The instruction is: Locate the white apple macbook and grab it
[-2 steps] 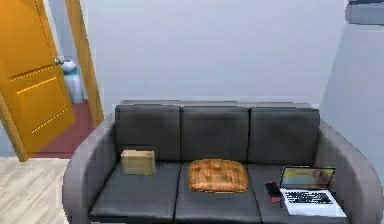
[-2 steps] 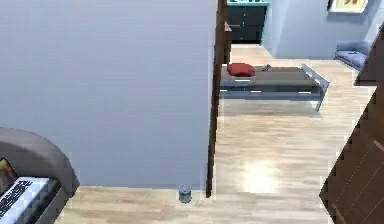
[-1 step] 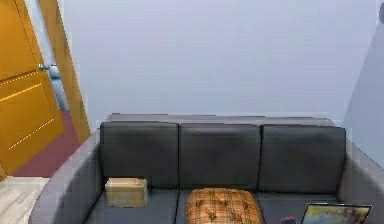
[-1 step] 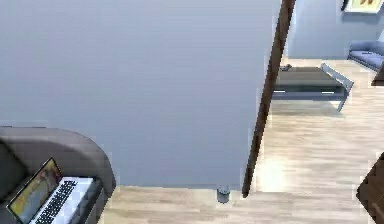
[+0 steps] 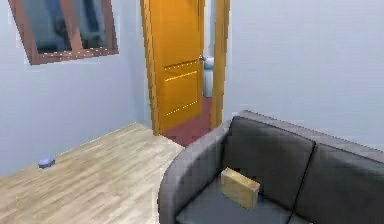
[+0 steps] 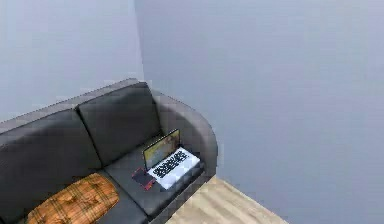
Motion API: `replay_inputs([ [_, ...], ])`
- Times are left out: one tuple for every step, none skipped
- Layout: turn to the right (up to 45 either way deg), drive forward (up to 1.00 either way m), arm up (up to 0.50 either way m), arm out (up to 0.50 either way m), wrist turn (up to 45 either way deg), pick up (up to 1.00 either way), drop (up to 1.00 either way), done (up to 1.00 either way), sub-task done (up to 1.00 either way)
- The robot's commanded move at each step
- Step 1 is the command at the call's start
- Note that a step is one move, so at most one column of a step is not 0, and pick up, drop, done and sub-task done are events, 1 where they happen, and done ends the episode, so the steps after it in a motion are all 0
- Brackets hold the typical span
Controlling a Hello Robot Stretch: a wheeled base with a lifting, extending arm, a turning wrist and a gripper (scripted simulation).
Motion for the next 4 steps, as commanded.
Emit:
replay_inputs([
  [45.0,0.0,0.0,0.0,0.0,0.0,0.0,0.0,0.0],
  [42.0,0.0,0.0,0.0,0.0,0.0,0.0,0.0,0.0],
  [0.0,0.25,0.0,0.0,0.0,0.0,0.0,0.0,0.0],
  [-45.0,0.0,0.0,0.0,0.0,0.0,0.0,0.0,0.0],
])
